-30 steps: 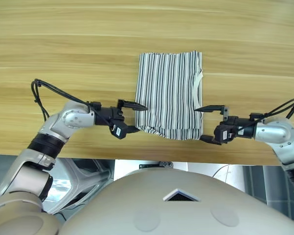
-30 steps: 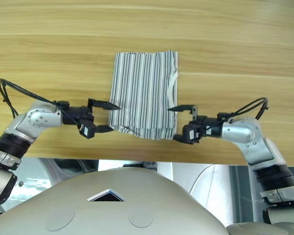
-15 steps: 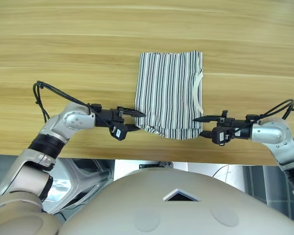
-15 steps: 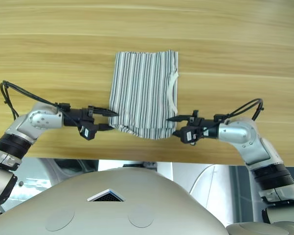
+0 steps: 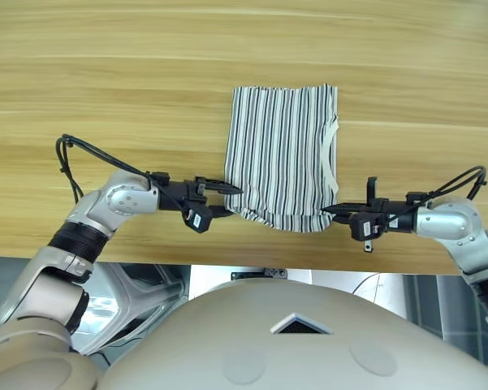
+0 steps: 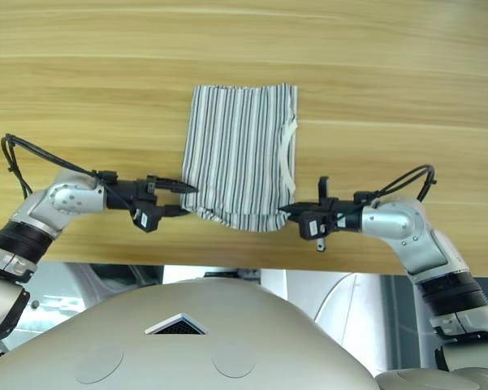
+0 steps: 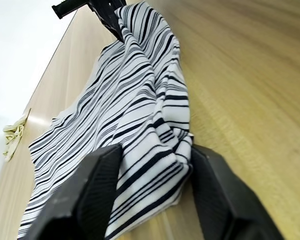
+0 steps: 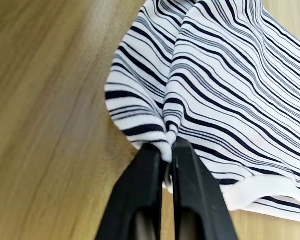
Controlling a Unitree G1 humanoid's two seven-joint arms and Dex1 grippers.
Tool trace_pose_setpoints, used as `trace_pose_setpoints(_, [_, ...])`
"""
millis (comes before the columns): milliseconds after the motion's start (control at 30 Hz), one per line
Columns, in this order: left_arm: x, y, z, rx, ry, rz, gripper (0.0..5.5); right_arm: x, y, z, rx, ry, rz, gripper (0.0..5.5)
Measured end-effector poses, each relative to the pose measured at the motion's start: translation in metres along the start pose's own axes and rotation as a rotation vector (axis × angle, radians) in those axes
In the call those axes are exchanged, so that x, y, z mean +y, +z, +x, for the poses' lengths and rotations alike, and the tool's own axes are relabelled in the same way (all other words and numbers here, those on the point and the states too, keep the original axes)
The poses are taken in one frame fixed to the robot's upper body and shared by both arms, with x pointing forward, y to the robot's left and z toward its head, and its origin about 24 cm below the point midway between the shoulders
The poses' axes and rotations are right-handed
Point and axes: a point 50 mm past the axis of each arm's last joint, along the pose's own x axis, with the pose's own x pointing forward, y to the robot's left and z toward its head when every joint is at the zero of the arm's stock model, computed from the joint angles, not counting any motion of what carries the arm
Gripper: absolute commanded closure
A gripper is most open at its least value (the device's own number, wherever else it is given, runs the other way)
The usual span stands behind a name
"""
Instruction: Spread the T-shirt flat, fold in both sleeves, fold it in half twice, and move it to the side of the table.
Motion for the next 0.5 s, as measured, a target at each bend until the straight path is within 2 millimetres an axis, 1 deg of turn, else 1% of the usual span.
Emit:
trace_pose_setpoints(133, [-0.0025, 0.0000, 0.0014, -0.004, -0.020, -0.007, 4.42, -0.0001, 0.0001, -0.0001, -0.001, 0.001, -0.001, 5.43])
trace_pose_setpoints(300, [-0.0018, 0.0004, 0.0024, -0.006, -0.027, -0.007, 5.22, -0.0002, 0.0005, -0.0002, -0.001, 0.002, -0.003, 5.43])
trace_pose_setpoints(500, [-0.0011, 0.0038, -0.0001, -0.020, -0.032, -0.042, 5.26, 0.0016, 0.0045, -0.0018, -0.028, 0.014, -0.008, 5.43])
